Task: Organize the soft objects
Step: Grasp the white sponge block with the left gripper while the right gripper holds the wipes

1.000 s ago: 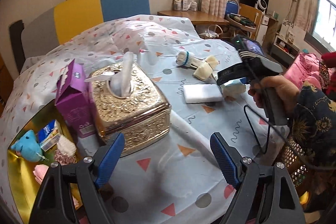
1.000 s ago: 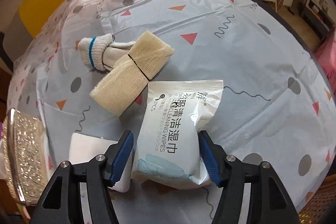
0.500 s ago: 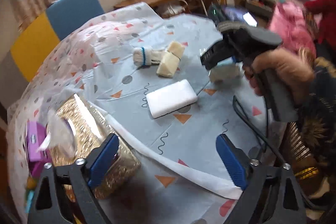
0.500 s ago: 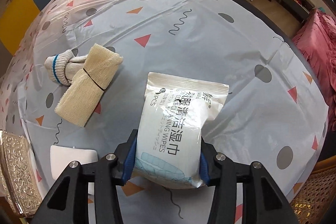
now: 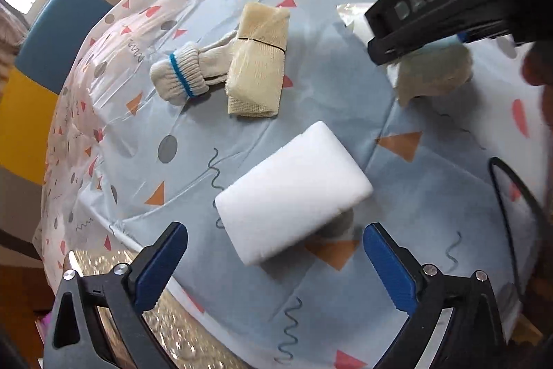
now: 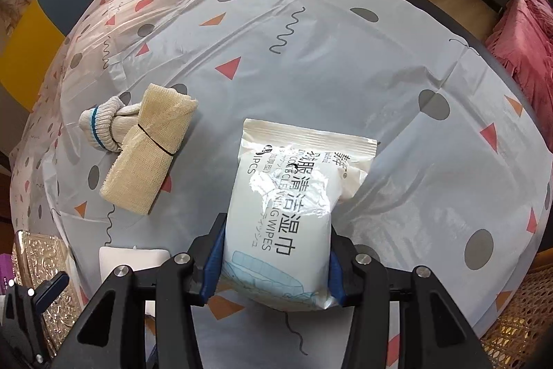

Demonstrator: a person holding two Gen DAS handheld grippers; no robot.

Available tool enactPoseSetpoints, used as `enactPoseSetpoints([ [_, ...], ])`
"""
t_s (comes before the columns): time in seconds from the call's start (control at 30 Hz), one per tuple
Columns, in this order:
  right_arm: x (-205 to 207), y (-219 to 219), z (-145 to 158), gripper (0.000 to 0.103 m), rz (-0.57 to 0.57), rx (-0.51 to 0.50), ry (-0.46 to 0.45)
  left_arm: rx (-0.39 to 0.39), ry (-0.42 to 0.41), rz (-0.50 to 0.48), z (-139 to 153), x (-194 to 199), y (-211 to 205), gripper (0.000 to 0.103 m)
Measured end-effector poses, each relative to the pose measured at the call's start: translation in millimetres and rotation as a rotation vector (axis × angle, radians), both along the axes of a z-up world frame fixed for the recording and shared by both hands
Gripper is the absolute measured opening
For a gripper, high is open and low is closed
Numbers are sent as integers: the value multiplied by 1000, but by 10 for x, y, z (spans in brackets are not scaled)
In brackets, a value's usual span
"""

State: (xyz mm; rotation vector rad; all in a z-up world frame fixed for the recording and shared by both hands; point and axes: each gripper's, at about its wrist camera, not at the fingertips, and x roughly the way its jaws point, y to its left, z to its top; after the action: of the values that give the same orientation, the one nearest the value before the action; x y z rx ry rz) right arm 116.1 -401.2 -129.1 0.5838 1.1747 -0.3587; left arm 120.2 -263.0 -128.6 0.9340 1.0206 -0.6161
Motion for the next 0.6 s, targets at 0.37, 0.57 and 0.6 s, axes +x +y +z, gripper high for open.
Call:
enactPoseSetpoints([
  [0.37, -54, -77, 42, 49, -35, 38, -34, -229, 289, 94, 13, 242, 39, 99],
  [0.57, -84, -75, 56, 50, -50, 33, -32, -73, 152, 54, 134, 319, 4, 98],
  [0.6, -83, -71, 56, 49, -47, 35, -32, -35, 144, 24, 113, 313, -30, 98],
])
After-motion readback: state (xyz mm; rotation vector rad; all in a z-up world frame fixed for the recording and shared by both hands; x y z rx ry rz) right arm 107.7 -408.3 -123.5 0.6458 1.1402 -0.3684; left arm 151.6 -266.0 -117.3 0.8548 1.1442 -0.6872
